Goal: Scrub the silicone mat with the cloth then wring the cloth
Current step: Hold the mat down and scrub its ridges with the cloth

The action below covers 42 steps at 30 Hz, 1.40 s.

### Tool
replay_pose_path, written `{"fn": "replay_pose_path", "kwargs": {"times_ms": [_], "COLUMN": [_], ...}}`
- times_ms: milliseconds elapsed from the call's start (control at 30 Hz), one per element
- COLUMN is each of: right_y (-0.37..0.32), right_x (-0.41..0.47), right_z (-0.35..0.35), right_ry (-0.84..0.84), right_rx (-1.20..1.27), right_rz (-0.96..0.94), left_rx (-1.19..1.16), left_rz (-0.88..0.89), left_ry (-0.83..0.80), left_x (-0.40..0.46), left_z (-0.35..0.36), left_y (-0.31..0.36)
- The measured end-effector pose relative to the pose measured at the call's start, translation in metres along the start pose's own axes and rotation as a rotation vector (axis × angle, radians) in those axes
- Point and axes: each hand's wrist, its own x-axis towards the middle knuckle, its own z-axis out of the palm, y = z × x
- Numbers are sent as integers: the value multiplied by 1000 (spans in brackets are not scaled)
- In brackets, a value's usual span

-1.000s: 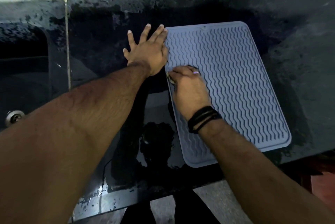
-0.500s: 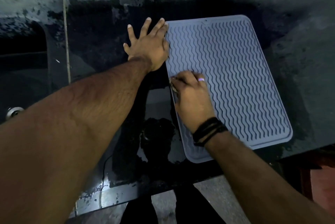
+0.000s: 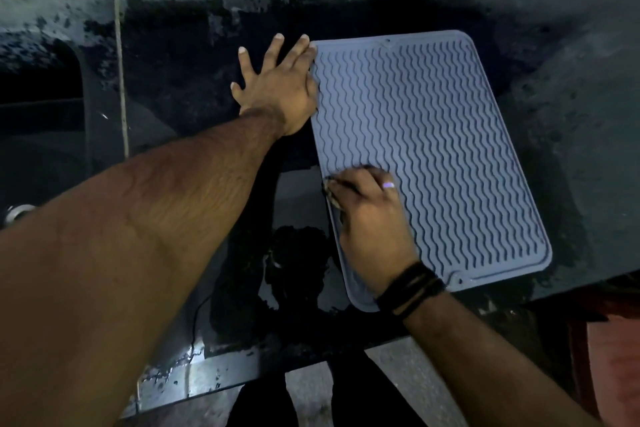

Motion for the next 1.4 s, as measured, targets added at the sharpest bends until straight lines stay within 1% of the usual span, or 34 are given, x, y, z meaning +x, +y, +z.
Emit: {"fn": "replay_pose_path", "kwargs": {"times_ms": [200, 300, 400, 467, 567, 733, 800, 900, 1067, 1233, 1400], "right_y": [-4, -3, -1, -1, -4, -2, -3, -6, -4, -6, -3], "right_x": [32, 11, -19, -16, -15, -41, -29, -19, -55, -34, -72], "right_z": [-1, -1, -1, 0, 0, -3, -3, -3, -4, -3, -3], "right_ry": [-42, -29, 18, 30, -14, -14, 10, -54, -25, -29, -10], "right_rx": [-3, -3, 10, 14, 19, 35, 29, 19, 43, 29, 45], "right_rz": [31, 20, 17, 23, 44, 43, 35, 48, 51, 79, 48], "left_rx": [14, 11, 0, -2, -4, -6, 3, 10, -1, 6, -22], "left_rz": [-7, -9, -9, -12, -13, -8, -2, 1, 0, 22, 2], "left_ry": [-1, -9, -9, -11, -10, -4, -8, -4, 0, 22, 12], "left_x": [1, 3, 4, 4, 3, 2, 3, 4, 4, 3, 2], "left_z": [3, 3, 3, 3, 3, 2, 2, 3, 3, 4, 3], "left_y": [0, -2, -3, -3, -2, -2, -3, -4, -4, -4, -3]}}
